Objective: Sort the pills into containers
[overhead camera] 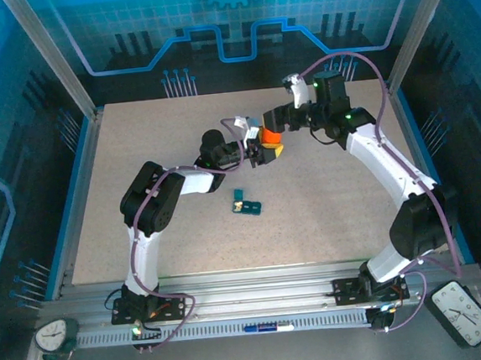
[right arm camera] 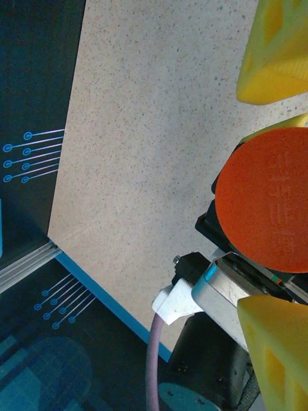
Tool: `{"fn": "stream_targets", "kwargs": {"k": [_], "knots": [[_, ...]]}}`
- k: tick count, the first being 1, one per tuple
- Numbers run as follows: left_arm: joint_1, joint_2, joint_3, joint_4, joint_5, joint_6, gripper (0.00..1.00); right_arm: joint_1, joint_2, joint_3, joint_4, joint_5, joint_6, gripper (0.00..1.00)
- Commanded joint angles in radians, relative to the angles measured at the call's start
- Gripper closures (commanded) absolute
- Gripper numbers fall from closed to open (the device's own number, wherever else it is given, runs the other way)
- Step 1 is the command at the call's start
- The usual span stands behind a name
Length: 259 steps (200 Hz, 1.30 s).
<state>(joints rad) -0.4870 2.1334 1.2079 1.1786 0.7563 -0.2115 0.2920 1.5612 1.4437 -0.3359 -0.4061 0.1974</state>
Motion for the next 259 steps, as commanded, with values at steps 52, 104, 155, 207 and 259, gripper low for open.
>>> {"fn": "stream_targets", "kwargs": {"k": [52, 104, 155, 207, 259], "knots": [[0.004, -0.013, 0.036, 0.015, 0.029, -0.011, 1.0, 0.019, 0.031, 0.04, -0.051, 0.023, -0.048, 0.38], [0.005, -0.012, 0.038, 0.013, 0.03, -0.012, 1.0, 0.019, 0.036, 0.051, -0.066, 0.02, -0.056, 0.62], [0.004, -0.013, 0.035, -0.007, 0.046, 0.01, 1.0, -0.007, 0.055, 0.151, -0.13, -0.034, -0.068, 0.7], [0.004, -0.012, 0.03, -0.026, 0.051, 0.031, 1.0, -0.024, 0.08, 0.241, -0.223, -0.074, -0.11, 0.7], [0.005, -0.019, 0.03, -0.028, 0.052, 0.032, 1.0, -0.025, 0.096, 0.222, -0.269, -0.094, -0.126, 0.71]]}}
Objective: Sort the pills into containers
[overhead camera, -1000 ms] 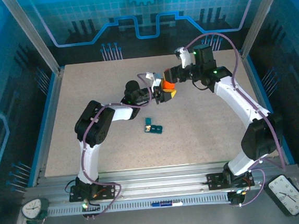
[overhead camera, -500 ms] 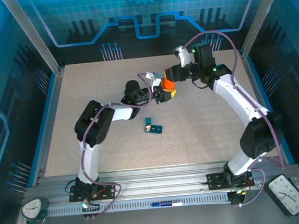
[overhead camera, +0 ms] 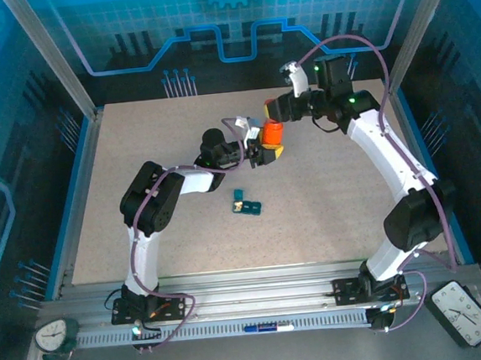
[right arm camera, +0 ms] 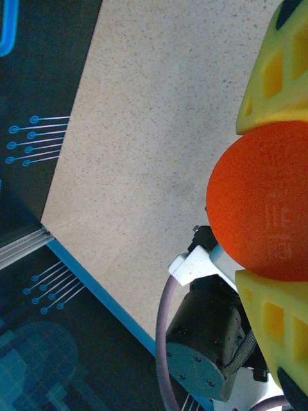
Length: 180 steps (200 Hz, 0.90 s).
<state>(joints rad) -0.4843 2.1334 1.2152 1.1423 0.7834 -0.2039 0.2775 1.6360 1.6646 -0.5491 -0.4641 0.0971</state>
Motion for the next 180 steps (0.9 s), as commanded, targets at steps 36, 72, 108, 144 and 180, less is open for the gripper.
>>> {"fn": "stream_targets", "kwargs": {"k": [36, 72, 108, 144, 180], "knots": [[0.003, -0.022, 0.023, 0.008, 0.025, 0.025, 1.0, -0.01, 0.037, -0.019, -0.071, -0.048, -0.032, 0.71], [0.003, -0.026, 0.023, 0.01, 0.024, 0.025, 1.0, -0.011, 0.038, -0.054, -0.063, -0.033, -0.038, 0.71], [0.003, -0.027, 0.021, 0.011, 0.024, 0.025, 1.0, -0.022, 0.033, -0.078, -0.05, -0.015, -0.032, 0.71], [0.003, -0.027, 0.017, 0.011, 0.024, 0.026, 1.0, -0.04, 0.013, -0.114, -0.01, -0.004, -0.005, 0.72], [0.003, -0.028, 0.016, 0.015, 0.024, 0.024, 1.0, -0.049, -0.001, -0.124, 0.002, -0.01, 0.006, 0.72]]}}
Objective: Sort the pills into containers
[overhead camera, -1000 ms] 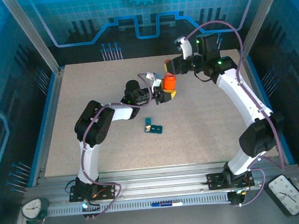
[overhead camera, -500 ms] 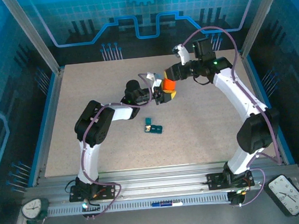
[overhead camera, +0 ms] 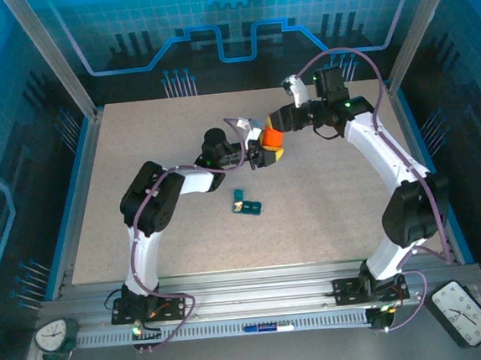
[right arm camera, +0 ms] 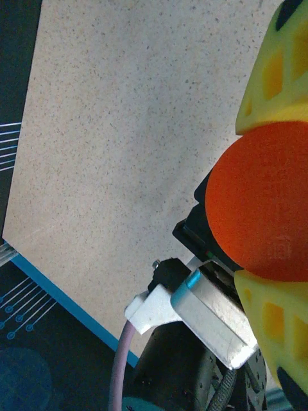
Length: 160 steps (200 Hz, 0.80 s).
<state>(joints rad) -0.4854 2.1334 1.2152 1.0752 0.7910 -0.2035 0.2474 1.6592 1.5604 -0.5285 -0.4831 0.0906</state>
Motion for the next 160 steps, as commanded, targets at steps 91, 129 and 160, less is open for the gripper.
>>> {"fn": "stream_targets", "kwargs": {"k": [91, 129, 160], "knots": [[0.004, -0.035, 0.023, 0.087, 0.017, 0.019, 1.0, 0.01, -0.024, -0.06, -0.026, 0.023, -0.001, 0.73], [0.004, -0.036, 0.028, 0.091, 0.015, 0.013, 1.0, 0.031, -0.044, -0.124, -0.006, 0.034, -0.001, 0.73], [0.004, -0.038, 0.027, 0.096, 0.015, 0.01, 1.0, 0.035, -0.072, -0.182, 0.036, 0.037, 0.025, 0.73]]}}
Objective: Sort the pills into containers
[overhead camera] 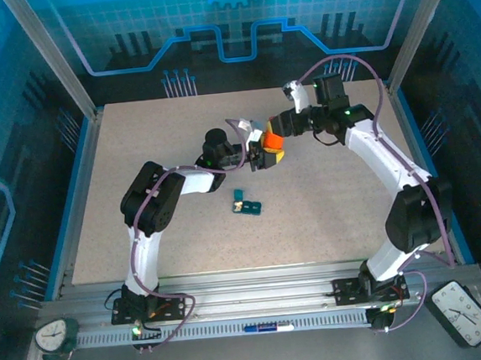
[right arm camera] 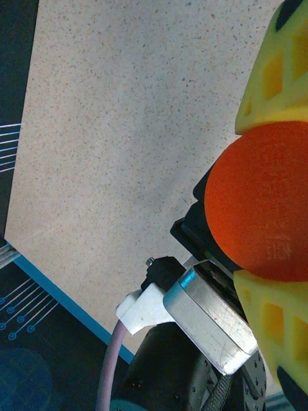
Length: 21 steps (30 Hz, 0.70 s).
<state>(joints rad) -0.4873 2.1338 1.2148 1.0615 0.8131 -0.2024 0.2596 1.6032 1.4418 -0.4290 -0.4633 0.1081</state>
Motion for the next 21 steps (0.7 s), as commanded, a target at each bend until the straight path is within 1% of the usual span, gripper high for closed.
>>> {"fn": "stream_targets", "kwargs": {"k": [1, 13, 19, 21], "knots": [[0.006, -0.038, 0.028, 0.11, -0.008, 0.009, 1.0, 0.022, -0.016, -0.063, -0.064, 0.017, 0.008, 0.73], [0.006, -0.041, 0.028, 0.116, -0.009, 0.005, 1.0, 0.059, -0.035, -0.125, -0.039, 0.061, 0.04, 0.75], [0.006, -0.048, 0.033, 0.09, -0.005, 0.025, 1.0, 0.088, -0.004, -0.109, -0.088, 0.129, 0.051, 0.78], [0.007, -0.051, 0.031, 0.087, -0.007, 0.031, 1.0, 0.092, 0.001, -0.112, -0.093, 0.155, 0.081, 0.77]]}}
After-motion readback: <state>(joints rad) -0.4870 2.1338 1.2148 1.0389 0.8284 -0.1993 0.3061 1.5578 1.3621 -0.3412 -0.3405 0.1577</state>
